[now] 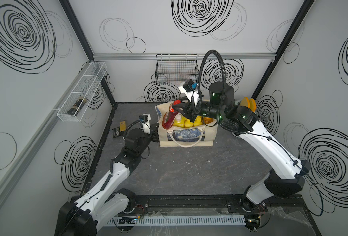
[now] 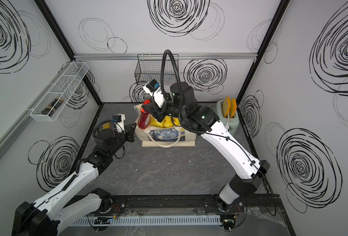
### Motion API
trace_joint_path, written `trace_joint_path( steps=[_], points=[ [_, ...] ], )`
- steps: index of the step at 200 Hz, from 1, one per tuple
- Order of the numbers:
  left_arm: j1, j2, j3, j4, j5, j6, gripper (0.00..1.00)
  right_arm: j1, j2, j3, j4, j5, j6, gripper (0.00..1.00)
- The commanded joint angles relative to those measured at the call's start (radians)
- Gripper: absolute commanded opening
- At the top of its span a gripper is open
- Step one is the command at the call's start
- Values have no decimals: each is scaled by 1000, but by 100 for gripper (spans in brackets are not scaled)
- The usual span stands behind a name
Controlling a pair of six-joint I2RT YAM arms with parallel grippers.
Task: Pack dish soap into the shopping bag
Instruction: Place the bottle of dish soap in the shopping bag.
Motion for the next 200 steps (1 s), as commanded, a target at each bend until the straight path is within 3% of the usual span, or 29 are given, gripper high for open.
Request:
trace_joint_path(
  steps=[1, 119, 200],
  points=[
    [-10, 2, 1, -71, -8, 12, 0, -9, 24, 106, 141, -59, -49, 0],
    [-46, -61, -7, -48, -29, 26, 0, -81, 186, 182, 99, -92, -115, 0],
    [-47, -83, 10, -41, -48, 29, 0, -131, 109, 135, 134, -154, -98, 0]
  ],
)
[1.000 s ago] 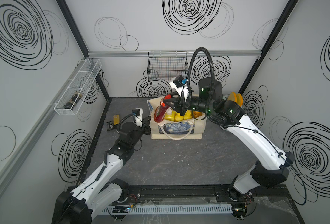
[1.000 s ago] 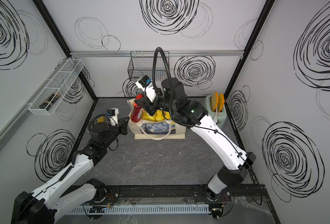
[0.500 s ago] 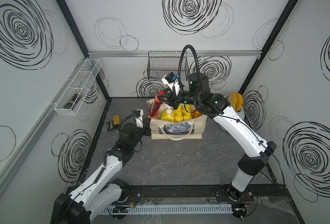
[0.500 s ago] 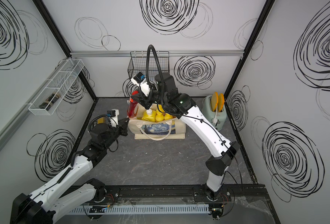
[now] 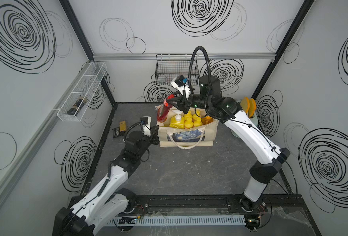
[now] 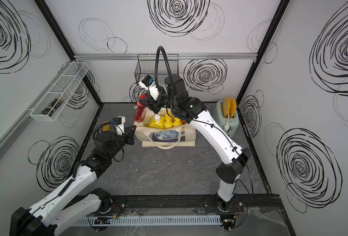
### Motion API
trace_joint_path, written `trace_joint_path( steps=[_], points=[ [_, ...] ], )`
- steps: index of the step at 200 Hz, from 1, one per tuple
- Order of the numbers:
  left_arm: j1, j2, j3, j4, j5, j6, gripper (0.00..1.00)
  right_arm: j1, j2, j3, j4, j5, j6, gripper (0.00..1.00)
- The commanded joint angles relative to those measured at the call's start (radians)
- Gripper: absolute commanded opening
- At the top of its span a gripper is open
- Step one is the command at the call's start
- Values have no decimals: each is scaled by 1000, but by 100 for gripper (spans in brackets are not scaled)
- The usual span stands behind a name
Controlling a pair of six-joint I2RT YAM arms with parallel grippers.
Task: Pack dish soap into the shopping bag
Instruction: Place the bottle of dish soap in the shopping bag.
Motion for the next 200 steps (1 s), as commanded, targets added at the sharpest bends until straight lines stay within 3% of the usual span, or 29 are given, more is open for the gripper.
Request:
trace_joint_path(
  steps=[1, 146, 200],
  points=[
    [-5, -18, 16, 38, -5, 13, 0, -34, -66, 26, 104, -23, -25, 0],
    [-6, 30, 93, 66, -4, 27, 0, -61, 21, 116, 46, -125, -53, 0],
    [-7, 31, 93, 75, -3, 36, 0, -32, 126, 223, -32, -92, -96, 0]
  ],
)
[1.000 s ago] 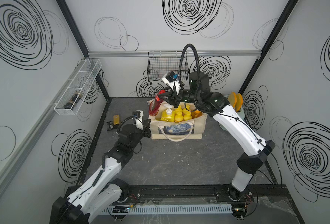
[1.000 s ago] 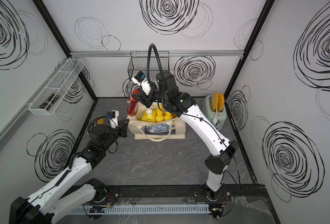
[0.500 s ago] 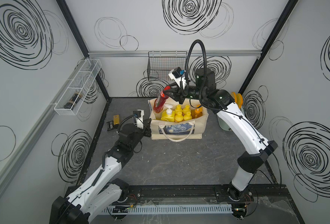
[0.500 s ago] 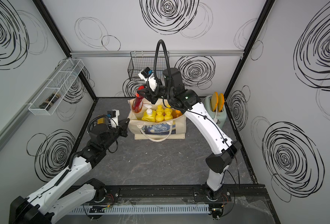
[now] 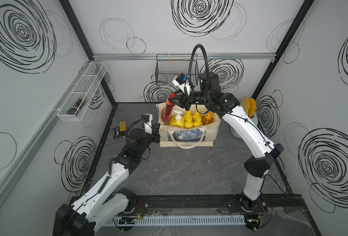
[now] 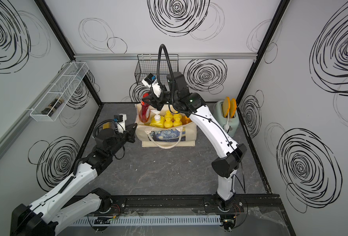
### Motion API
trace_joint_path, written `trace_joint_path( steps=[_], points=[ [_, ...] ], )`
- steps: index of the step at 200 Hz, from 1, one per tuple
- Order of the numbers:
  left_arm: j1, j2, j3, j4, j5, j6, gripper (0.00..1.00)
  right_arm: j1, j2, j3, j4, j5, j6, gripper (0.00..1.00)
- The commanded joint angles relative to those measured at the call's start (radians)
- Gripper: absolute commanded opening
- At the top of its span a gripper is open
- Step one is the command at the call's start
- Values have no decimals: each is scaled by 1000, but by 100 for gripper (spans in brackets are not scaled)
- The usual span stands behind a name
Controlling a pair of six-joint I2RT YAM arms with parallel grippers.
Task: Pack dish soap into the shopping bag
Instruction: Place the bottle of dish soap in the shopping bag.
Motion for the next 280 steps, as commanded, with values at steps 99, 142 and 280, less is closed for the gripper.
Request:
trace_joint_path(
  steps=[99, 142, 280],
  points=[
    [-20, 3, 41, 107, -1, 22, 0, 42, 129, 121, -3, 16, -81, 0],
    [-33, 5, 42, 113, -3, 26, 0, 57, 148, 87, -4, 18, -74, 0],
    [-36, -31, 26, 120, -1, 23, 0, 83, 100, -186, 97, 99, -33, 0]
  ],
)
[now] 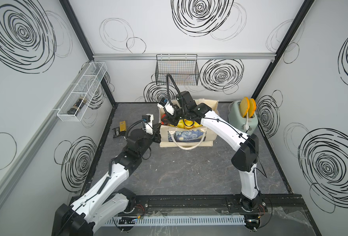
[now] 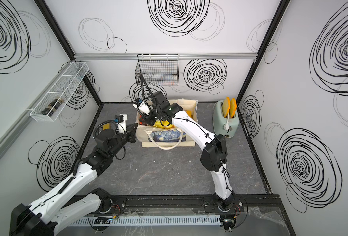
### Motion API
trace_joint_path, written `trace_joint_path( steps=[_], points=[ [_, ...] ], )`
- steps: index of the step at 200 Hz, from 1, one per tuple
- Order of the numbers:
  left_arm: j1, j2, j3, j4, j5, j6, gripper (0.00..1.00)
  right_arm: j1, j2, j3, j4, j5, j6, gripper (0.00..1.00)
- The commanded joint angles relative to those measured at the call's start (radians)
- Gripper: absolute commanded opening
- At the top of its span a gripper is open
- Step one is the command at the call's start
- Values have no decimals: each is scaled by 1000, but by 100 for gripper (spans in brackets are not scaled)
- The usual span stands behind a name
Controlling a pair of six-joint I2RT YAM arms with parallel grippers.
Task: Pack dish soap into the shopping bag
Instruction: Place the bottle of dish soap in the shopping bag.
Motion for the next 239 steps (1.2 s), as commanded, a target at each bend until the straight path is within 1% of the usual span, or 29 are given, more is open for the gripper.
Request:
trace_joint_path(
  steps=[1, 25, 59, 114, 136, 158, 194, 239],
  points=[
    [-3, -26, 25, 104, 9, 5, 0, 2, -54, -7, 75, -13, 24, 0],
    [-3, -28, 23, 108, 6, 7, 0, 4, -62, -30, 95, 9, 29, 0],
    [-6, -25, 23, 109, 10, 4, 0, 14, -77, -29, 94, 74, 35, 0],
    [-7, -27, 19, 109, 7, 7, 0, 73, -111, -17, 73, 258, 37, 0],
    [-7, -26, 17, 115, 10, 5, 0, 114, -119, -26, 79, 364, 35, 0],
    [-6, -25, 17, 113, 14, 6, 0, 132, -140, -65, 120, 410, 54, 0],
    [-3, -29, 11, 113, 10, 12, 0, 133, -194, -167, 197, 425, 107, 0],
    [-4, -27, 13, 115, 16, 10, 0, 63, -235, -264, 243, 259, 171, 0]
  ],
)
